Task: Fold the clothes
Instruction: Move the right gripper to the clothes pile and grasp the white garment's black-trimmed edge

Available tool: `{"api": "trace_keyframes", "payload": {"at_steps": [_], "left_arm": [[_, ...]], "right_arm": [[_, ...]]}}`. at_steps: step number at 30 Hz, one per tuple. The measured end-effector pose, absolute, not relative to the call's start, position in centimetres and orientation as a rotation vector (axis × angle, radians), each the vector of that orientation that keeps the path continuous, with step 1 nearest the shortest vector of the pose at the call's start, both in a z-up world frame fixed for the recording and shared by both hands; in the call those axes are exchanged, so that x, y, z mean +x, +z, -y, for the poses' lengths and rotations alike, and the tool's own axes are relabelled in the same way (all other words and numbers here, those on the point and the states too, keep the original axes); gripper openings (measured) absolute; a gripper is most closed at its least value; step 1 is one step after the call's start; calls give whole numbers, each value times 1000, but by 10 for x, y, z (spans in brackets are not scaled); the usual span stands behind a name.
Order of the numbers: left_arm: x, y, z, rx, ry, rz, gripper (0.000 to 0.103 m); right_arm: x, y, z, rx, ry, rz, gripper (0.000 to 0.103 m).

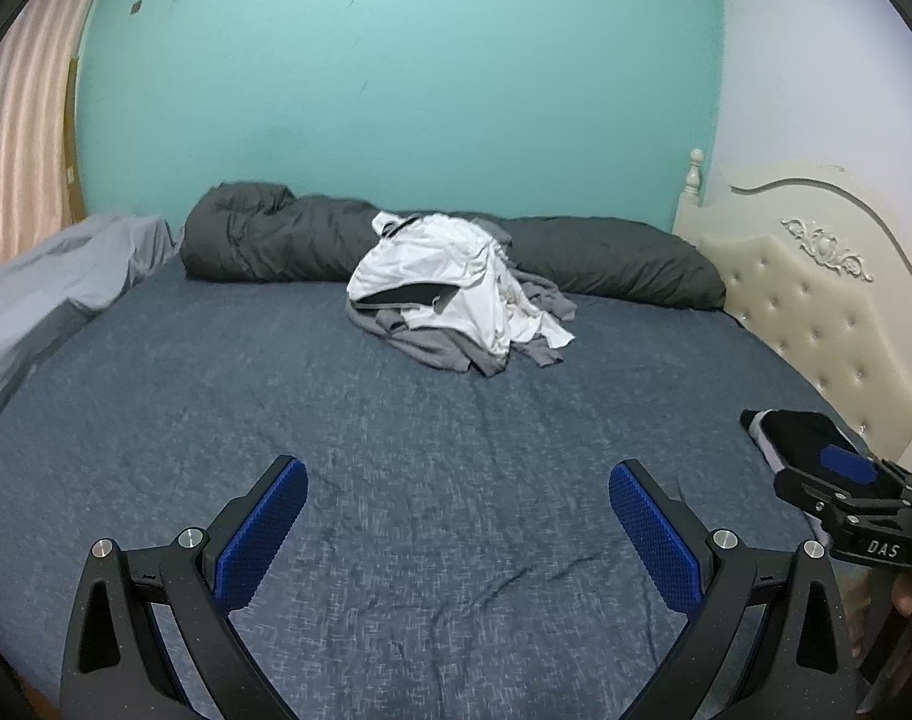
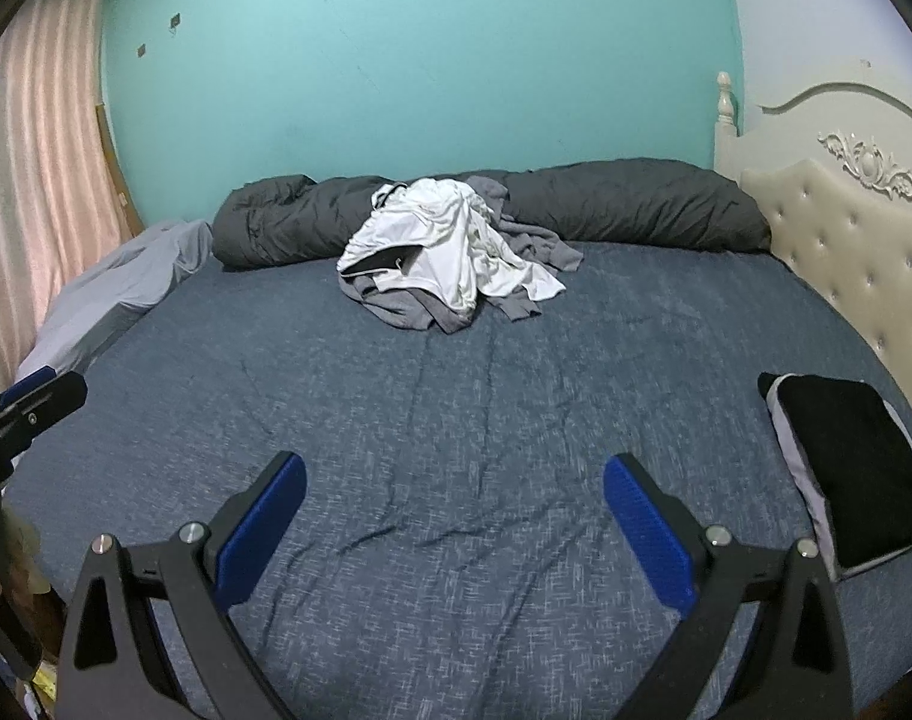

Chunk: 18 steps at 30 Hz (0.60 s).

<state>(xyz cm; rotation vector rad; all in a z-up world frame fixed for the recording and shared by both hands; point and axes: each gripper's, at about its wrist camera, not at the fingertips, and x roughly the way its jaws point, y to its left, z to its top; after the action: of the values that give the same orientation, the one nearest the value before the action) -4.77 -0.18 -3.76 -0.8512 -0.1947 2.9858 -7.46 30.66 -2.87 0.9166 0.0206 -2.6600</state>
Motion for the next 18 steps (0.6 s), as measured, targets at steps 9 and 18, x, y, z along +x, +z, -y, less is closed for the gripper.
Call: {"api": "trace_keyframes", "payload": {"at_steps": [9, 18], "left_arm": [[-105, -94, 29, -943, 2997, 302, 103], [-166, -149, 63, -1029, 2994, 455, 103]], "right_arm": [[-118, -71, -295, 972, -2619, 2, 100], [-185, -120, -264, 1058, -2553, -52, 100]]}}
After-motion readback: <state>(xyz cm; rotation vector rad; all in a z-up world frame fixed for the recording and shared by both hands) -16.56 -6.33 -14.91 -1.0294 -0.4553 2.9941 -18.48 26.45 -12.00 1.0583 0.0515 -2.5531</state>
